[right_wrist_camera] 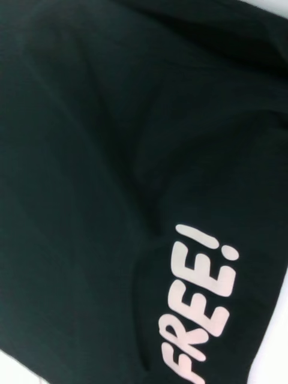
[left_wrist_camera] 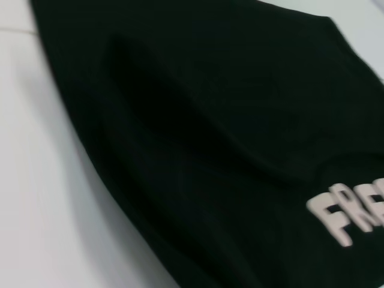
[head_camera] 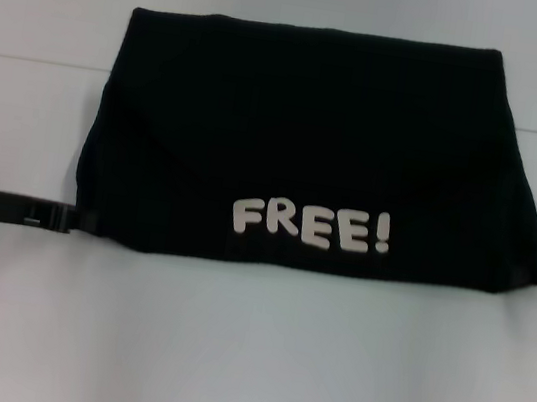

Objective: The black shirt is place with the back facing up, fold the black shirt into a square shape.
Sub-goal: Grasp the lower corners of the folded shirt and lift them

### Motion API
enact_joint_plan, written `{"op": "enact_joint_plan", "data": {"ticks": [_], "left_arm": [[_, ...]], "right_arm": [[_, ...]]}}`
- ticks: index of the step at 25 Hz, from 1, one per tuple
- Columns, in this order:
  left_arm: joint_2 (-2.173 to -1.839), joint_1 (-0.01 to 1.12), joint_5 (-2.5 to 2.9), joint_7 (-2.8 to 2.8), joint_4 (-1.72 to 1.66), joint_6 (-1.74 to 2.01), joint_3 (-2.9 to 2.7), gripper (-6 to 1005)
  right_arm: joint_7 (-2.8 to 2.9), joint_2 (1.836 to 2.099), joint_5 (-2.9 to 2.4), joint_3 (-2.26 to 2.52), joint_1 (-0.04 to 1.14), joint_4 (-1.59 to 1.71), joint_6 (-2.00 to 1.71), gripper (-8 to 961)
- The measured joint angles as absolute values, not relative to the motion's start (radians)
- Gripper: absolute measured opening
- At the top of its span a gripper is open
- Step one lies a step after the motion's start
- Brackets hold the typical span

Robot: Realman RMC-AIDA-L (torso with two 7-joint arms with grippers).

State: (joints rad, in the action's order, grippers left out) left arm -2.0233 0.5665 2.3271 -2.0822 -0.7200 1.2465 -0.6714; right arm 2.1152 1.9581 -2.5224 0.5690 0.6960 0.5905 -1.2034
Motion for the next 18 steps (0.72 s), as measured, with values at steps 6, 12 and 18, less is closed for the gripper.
{"op": "enact_joint_plan", "data": {"ticks": [6,12,18], "left_arm": [[-2.018,0.513,2.322,-2.083,-0.824,1.491,-0.657,-2],[-2.008,0.48,2.326,-2.049,-0.845,1.688,-0.607,-1],[-2.006,0.456,2.329,-2.002,-0.843,1.812,-0.557,-1]], "right_arm": [[2.082,1.958,-2.507,0.55,0.573,0.738,-1.433,-2],[1.994,1.951,-2.501,0.511,0.489,0.802,-1.588,-1],[1.905,1.944,-2.502,0.453,0.408,0.815,-1.694,-2]]}}
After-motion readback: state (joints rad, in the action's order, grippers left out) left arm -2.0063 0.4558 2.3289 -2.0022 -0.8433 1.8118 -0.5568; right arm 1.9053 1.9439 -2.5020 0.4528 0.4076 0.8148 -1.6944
